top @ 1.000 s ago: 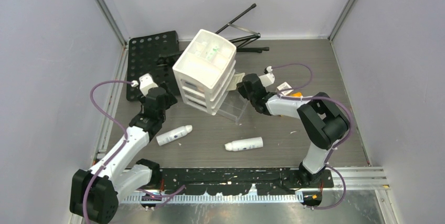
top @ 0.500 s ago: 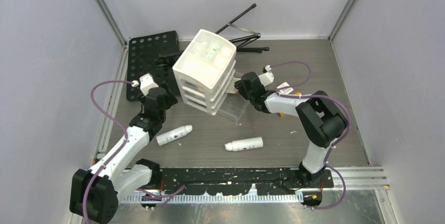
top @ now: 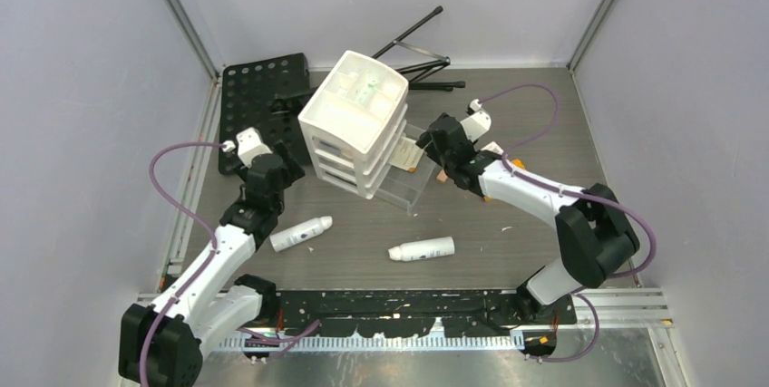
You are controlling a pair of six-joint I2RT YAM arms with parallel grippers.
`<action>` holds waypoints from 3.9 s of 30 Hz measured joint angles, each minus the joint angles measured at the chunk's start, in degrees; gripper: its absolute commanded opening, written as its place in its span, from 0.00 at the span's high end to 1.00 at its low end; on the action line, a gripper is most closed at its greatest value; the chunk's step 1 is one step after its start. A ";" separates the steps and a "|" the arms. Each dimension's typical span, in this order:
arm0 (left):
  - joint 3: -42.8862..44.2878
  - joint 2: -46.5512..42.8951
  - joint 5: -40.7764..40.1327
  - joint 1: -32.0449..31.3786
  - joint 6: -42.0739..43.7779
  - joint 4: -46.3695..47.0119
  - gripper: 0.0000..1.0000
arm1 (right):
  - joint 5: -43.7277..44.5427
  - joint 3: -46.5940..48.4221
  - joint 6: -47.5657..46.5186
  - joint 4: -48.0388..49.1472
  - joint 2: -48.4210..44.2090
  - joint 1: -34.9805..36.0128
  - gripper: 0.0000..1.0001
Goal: Organize the makeup
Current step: Place the makeup in the drawer, then pick up the makeup from the center of the board, then place the makeup in the drawer.
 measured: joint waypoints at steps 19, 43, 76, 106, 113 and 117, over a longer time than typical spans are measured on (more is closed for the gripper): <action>0.00 1.90 0.00 0.00 -0.02 0.04 0.26 | 5.27 6.01 -8.11 -20.44 -0.09 -18.29 0.16; 0.00 1.90 0.42 0.00 -0.04 0.02 0.25 | 5.92 12.24 -5.73 -26.82 11.78 -20.22 0.28; 0.00 1.77 0.42 0.00 -0.13 0.02 0.25 | 0.79 6.23 -15.02 -22.05 -2.71 -21.18 0.96; 0.00 1.11 0.42 0.00 -0.17 -0.02 0.25 | -47.98 -4.20 -54.21 2.64 -1.16 -3.54 1.00; 0.00 1.09 0.42 0.00 -0.15 -0.02 0.25 | -48.17 1.79 -62.20 -0.55 3.78 -2.19 1.00; 0.00 0.94 0.42 0.00 -0.17 -0.02 0.25 | -48.24 5.11 -66.18 -3.50 5.75 -1.51 1.00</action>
